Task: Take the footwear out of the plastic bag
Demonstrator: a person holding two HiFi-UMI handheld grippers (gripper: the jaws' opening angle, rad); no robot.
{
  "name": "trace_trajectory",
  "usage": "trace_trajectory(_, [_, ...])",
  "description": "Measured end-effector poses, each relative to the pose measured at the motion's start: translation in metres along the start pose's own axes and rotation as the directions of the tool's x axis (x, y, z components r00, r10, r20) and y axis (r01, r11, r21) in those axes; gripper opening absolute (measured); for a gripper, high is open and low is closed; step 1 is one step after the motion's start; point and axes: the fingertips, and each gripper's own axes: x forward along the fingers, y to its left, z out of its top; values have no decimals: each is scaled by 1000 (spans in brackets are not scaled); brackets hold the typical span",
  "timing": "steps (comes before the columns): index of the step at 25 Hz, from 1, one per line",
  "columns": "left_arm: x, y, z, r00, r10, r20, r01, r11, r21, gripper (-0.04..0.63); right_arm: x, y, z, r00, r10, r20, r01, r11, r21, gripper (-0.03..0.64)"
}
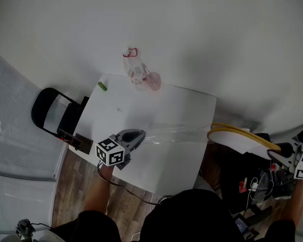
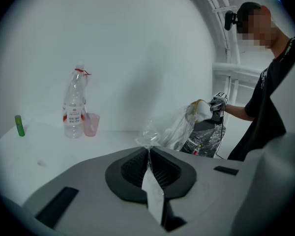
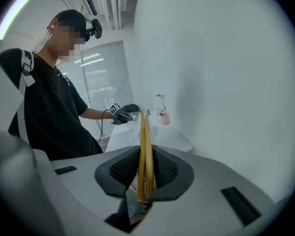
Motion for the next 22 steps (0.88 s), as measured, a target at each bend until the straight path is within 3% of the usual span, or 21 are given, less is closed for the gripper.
trace_trajectory(5, [23,0,-37,995,13,-103,-15,1000,-22,25,-18,0,14,991,-20,129,15,999,40,74])
trace_trajectory(9, [38,3,-59,982,56,-182,-57,998,2,28,-8,7,36,951,-5,311,-24,996,88,74])
trace_trajectory(10, [41,4,-62,979,65,-193,-66,998,0,50,-2,8,41,934,-2,358,-39,993,108,74])
trace_trajectory(12, [44,3,-68,973,69,-218,-73,997,-8,291,15,12,48,893,3,451,-85,983,162,74])
trace_trajectory(13, [44,3,-70,970,76,-229,-78,997,2,307,25,13,51,871,6,492,-117,974,196,74])
trace_trajectory(16, [36,9,-71,959,146,-243,-128,988,88,336,66,18,56,814,0,581,-216,928,303,74])
trace_trajectory(18, [30,14,-66,953,196,-229,-168,977,134,347,94,22,54,791,-13,611,-273,887,372,73])
trace_trajectory(20, [23,17,-56,950,250,-189,-220,961,168,348,123,26,45,787,-25,617,-320,838,443,74])
trace_trajectory(22, [12,19,-42,939,319,-131,-286,933,220,348,152,32,31,802,-30,597,-353,782,514,74])
